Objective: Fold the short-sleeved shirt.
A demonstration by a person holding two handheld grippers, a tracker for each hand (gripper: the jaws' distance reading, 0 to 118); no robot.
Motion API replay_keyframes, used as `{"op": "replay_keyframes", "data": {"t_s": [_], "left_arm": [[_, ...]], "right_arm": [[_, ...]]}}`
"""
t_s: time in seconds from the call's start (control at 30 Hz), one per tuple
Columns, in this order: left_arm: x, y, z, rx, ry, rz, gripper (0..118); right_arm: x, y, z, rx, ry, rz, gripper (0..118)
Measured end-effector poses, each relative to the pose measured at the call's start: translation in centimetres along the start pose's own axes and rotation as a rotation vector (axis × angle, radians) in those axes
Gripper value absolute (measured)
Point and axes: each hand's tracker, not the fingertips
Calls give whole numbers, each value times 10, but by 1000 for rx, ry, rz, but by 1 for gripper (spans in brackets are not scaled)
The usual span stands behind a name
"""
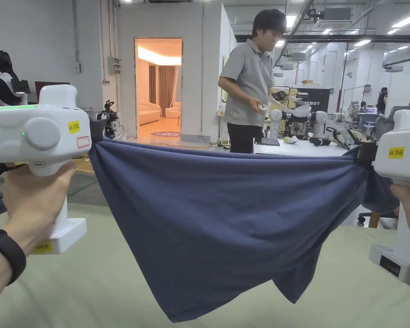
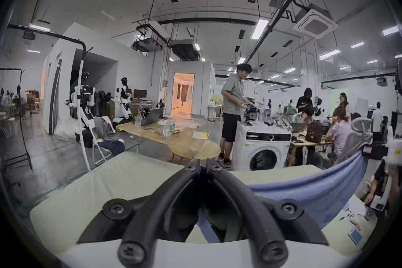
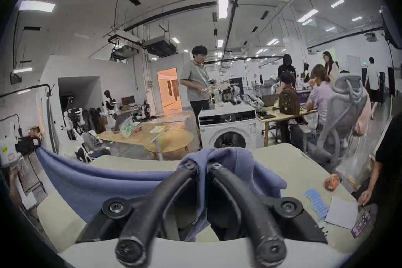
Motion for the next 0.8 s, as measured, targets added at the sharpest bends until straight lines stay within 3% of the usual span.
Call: {"op": "replay_keyframes", "data": {"t_s": [0.2,0.5,0.7,0.8], "left_arm": [[2,-17,-29,-43,-3,0,0],[-3,-100,-23,-190,-81,99,0],[-9,-187,55,-290,-166,193,0],[-15,-230,103,-368,-212,226,0]], "right_arm": [[-2,-7,-29,-30,-29,52,2],[20,-83,-35,-147,-25,21,2],[49,-167,41,-249,-1,-53,2],[59,-218,95,-315,0,-17,2]]}}
